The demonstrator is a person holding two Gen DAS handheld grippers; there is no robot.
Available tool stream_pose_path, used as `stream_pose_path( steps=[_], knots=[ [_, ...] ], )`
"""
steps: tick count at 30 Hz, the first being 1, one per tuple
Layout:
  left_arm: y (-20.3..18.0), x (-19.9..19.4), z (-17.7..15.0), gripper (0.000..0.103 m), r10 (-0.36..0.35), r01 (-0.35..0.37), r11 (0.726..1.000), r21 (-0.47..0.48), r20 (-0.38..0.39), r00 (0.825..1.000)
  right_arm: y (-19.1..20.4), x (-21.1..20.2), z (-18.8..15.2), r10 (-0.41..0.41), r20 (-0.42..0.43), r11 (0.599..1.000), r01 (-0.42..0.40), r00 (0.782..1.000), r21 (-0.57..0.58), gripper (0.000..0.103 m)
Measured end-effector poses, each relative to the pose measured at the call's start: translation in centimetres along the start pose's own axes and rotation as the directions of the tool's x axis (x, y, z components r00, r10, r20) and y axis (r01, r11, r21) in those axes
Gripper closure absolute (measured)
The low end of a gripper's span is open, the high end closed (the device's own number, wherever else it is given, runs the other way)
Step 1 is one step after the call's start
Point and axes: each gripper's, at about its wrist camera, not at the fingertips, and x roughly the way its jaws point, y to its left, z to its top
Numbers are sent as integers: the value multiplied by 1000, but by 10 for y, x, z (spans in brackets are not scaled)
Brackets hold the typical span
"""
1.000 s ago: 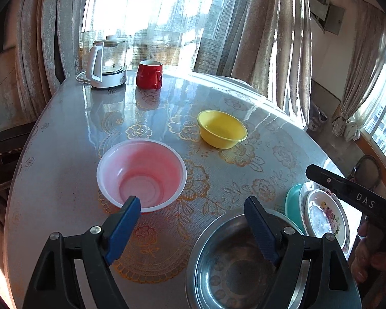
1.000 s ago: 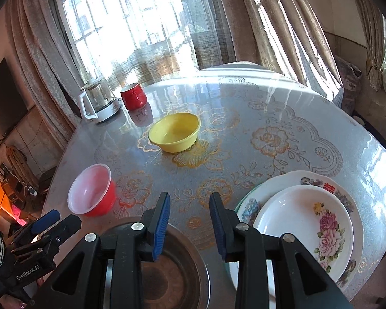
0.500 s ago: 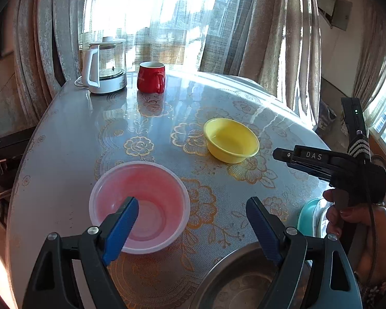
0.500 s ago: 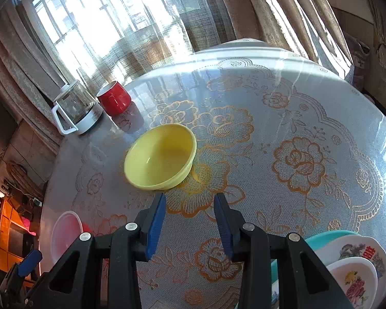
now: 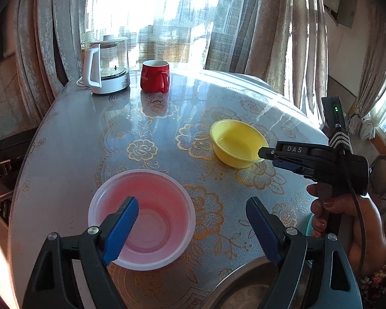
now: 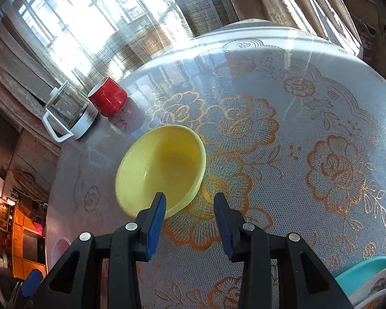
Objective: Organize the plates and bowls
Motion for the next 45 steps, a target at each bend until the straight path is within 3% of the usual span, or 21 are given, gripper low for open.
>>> stream_pose_path(
  steps=[4,10,25,32,42,45],
  knots=[
    [-3,1,3,17,1,-1,1000,4,1,1000,-1,5,-2,20,-10,1000,-20,1000,-1,65],
    [-7,4,8,17,0,0,1000,1,0,1000,-3,1,-5,67,-13,998,-67,998,-1,77],
    [-9,15,20,17,37,-37,999,-3,-16,999,5,8,0,22,-14,999,-22,1000,-31,77],
    [-16,27,26,17,43,-42,999,10,-35,998,2,5,-6,22,-36,998,-24,999,-58,88],
    [-41,71,43,17,41,-40,999,16,-82,996,-19,-9,-20,23,-60,999,-25,998,-28,90],
    [-49,91,49,23,38,-34,999,32,-122,992,-23,-12,-22,20,-62,1000,-21,998,-22,90]
  ],
)
